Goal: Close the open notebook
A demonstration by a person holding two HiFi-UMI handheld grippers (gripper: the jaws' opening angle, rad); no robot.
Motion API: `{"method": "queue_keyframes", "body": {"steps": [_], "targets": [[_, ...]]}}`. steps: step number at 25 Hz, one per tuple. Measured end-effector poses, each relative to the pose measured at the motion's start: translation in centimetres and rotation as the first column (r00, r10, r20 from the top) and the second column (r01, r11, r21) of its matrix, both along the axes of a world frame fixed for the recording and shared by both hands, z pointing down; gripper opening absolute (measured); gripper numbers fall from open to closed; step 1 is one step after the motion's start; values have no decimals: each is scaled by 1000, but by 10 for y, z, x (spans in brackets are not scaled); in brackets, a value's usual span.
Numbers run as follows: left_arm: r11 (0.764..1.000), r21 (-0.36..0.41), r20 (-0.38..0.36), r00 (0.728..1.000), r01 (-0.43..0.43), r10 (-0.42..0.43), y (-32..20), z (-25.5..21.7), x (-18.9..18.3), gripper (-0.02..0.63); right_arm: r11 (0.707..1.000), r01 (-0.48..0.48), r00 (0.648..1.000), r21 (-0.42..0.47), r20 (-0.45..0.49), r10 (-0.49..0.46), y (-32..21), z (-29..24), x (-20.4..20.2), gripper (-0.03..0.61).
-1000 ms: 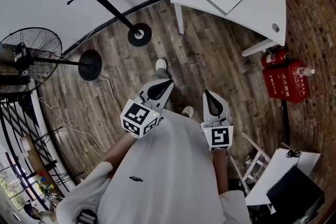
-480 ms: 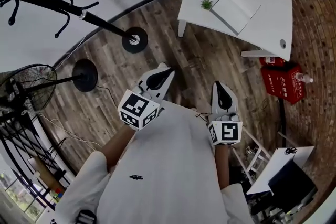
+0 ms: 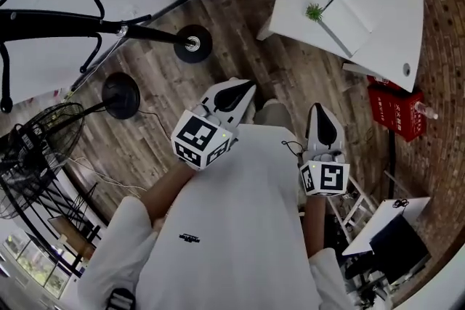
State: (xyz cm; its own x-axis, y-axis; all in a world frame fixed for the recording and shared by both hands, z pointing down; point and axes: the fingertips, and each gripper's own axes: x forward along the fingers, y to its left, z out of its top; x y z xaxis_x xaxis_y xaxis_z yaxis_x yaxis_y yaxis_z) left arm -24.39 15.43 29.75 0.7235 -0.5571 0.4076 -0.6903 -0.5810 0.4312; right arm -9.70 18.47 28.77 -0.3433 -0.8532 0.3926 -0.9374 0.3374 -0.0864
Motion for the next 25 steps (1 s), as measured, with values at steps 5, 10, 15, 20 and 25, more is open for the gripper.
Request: {"method": "queue_keyframes", "body": {"steps": [5,10,15,20,25], "targets": [[1000,-2,1,1000,-9,9,-22,-2,14,9,1000,4,1000,-1,14,-4,-28,-1,11,11],[1000,2,30,1000,-7,7,-52,0,26,9,1000,-1,999,-1,45,1,-60,8,22,11],[999,3,37,999,-36,36,-78,-6,53,9,1000,-1,999,27,47,0,-87,6,46,11],[997,11,48,996,-74,74,-94,-10,86,9,998,-45,997,38,60,43,-106,8,77,11],[993,-7,60,992,-114,115,-107,-3,116,9,998,-62,997,34,57,60,-120,14,101,11]]}}
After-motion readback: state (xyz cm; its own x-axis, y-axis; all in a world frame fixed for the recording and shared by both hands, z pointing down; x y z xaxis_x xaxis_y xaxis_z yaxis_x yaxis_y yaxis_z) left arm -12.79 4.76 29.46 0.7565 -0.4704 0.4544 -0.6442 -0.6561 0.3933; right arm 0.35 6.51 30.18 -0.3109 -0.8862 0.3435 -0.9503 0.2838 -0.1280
